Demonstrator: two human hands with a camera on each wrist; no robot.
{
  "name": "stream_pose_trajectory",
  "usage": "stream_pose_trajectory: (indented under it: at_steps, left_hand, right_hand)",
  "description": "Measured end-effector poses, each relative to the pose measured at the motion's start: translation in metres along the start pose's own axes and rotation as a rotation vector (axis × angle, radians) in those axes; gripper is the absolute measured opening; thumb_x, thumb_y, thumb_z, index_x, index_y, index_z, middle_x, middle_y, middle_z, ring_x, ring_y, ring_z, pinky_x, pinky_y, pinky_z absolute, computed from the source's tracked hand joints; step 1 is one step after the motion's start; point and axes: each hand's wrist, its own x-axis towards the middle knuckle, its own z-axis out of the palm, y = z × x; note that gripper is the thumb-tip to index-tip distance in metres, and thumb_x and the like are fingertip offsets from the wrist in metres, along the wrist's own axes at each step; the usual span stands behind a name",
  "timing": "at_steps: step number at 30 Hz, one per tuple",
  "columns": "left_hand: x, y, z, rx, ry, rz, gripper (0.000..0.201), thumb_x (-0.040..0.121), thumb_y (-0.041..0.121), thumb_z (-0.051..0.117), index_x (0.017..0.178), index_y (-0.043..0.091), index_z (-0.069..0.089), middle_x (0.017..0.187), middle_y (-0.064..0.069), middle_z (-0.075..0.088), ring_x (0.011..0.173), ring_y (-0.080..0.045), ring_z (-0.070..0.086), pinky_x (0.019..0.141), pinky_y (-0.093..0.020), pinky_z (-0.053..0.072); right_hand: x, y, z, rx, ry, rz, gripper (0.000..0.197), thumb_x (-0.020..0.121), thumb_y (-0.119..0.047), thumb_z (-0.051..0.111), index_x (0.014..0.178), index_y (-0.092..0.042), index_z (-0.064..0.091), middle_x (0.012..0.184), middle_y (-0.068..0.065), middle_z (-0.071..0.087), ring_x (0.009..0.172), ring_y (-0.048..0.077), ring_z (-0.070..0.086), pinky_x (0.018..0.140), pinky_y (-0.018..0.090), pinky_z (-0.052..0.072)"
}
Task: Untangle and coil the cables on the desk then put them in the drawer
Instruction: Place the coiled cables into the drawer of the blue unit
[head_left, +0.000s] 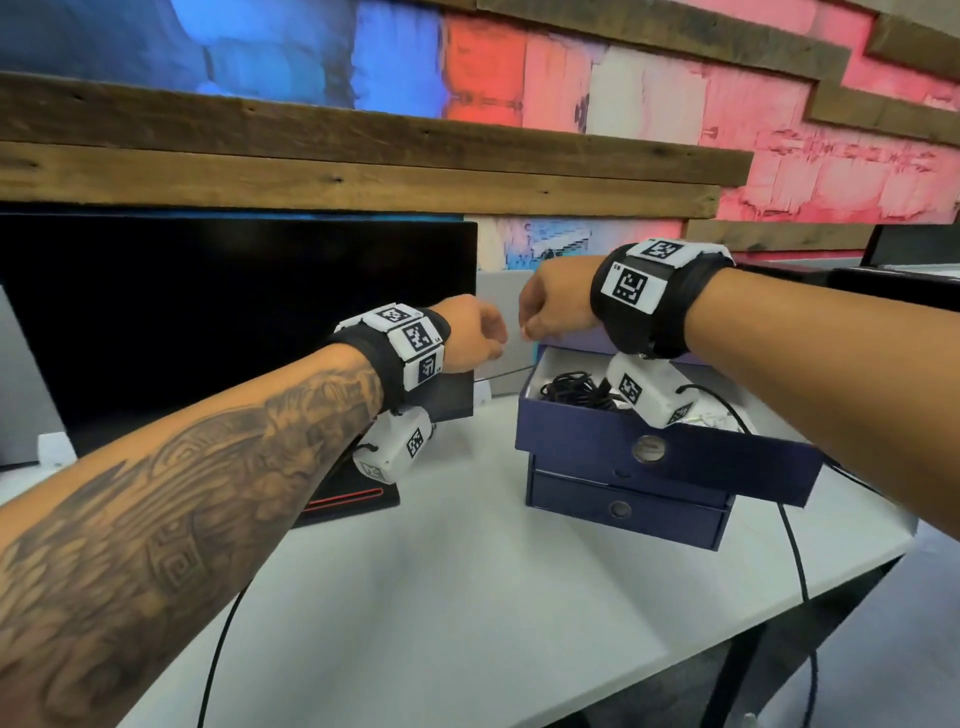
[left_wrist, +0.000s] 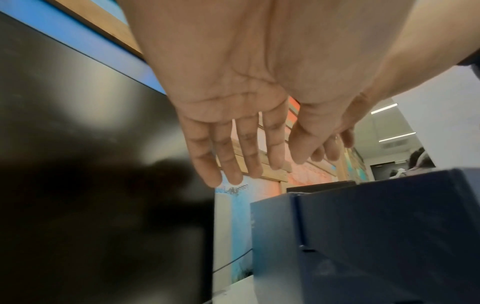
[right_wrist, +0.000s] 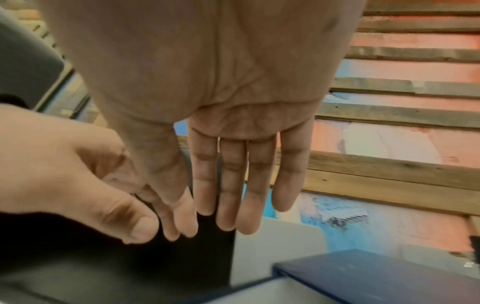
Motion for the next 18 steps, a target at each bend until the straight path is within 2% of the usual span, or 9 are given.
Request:
stream_pose_trajectory:
  at_steps: [5, 9, 11, 13, 16, 17, 18]
  left_hand:
    - [-0.048, -0.068, -0.031, 0.063, 0.001, -0.174, 0.019, 0.094, 0.027, 0.063, 0.112, 0.022, 0.069, 0.101, 0.004, 0.068, 0.098, -0.015, 0.064, 0.081, -0.028, 0.048]
    - [-0.099, -0.138, -0.048, 0.065, 0.017, -0.372, 0.009, 0.093, 0.025, 0.064, 0.098, 0.023, 0.071, 0.086, 0.004, 0.071, 0.085, -0.012, 0.068, 0.073, -0.025, 0.053]
    - [-0.126, -0.173, -0.053, 0.061, 0.028, -0.473, 0.007, 0.092, 0.024, 0.065, 0.093, 0.021, 0.072, 0.083, 0.004, 0.071, 0.083, -0.013, 0.069, 0.074, -0.027, 0.056]
    - [-0.152, -0.207, -0.055, 0.067, 0.021, -0.564, 0.008, 0.091, 0.021, 0.066, 0.092, 0.019, 0.073, 0.079, 0.002, 0.071, 0.084, -0.018, 0.07, 0.08, -0.032, 0.058]
    - [-0.181, -0.249, -0.053, 0.105, 0.005, -0.692, 0.011, 0.092, 0.019, 0.064, 0.096, 0.016, 0.073, 0.078, 0.004, 0.068, 0.084, -0.018, 0.066, 0.075, -0.027, 0.051]
    - [-0.188, -0.26, -0.051, 0.119, 0.007, -0.721, 0.013, 0.094, 0.019, 0.062, 0.099, 0.014, 0.073, 0.082, 0.002, 0.069, 0.086, -0.018, 0.065, 0.076, -0.026, 0.05]
    - [-0.192, -0.272, -0.049, 0.133, 0.002, -0.747, 0.016, 0.095, 0.019, 0.06, 0.103, 0.012, 0.073, 0.09, -0.001, 0.071, 0.09, -0.02, 0.065, 0.079, -0.027, 0.05]
  right_hand:
    - [0.017, -0.079, 0.006, 0.116, 0.018, -0.105, 0.015, 0.094, -0.036, 0.066, 0.089, -0.023, 0.071, 0.074, -0.009, 0.069, 0.071, 0.008, 0.064, 0.06, 0.023, 0.043]
    - [0.04, -0.153, 0.04, 0.21, -0.048, -0.225, 0.016, 0.093, -0.035, 0.067, 0.09, -0.02, 0.073, 0.078, -0.006, 0.071, 0.074, 0.01, 0.068, 0.066, 0.023, 0.05]
    - [0.049, -0.192, 0.06, 0.223, -0.098, -0.279, 0.017, 0.093, -0.034, 0.067, 0.093, -0.018, 0.073, 0.074, -0.006, 0.07, 0.074, 0.011, 0.067, 0.068, 0.024, 0.052]
    - [0.057, -0.227, 0.08, 0.215, -0.153, -0.319, 0.019, 0.093, -0.033, 0.066, 0.098, -0.016, 0.073, 0.075, -0.004, 0.069, 0.081, 0.016, 0.07, 0.075, 0.029, 0.055]
    - [0.073, -0.276, 0.113, 0.174, -0.21, -0.368, 0.027, 0.096, -0.035, 0.062, 0.108, -0.013, 0.072, 0.094, 0.004, 0.073, 0.096, 0.024, 0.07, 0.086, 0.035, 0.058]
    - [0.08, -0.291, 0.125, 0.135, -0.222, -0.385, 0.029, 0.097, -0.036, 0.059, 0.11, -0.012, 0.07, 0.097, 0.005, 0.071, 0.096, 0.025, 0.069, 0.083, 0.034, 0.058]
    - [0.087, -0.305, 0.137, 0.093, -0.235, -0.398, 0.029, 0.097, -0.037, 0.058, 0.109, -0.012, 0.069, 0.094, 0.004, 0.069, 0.092, 0.024, 0.067, 0.074, 0.032, 0.057]
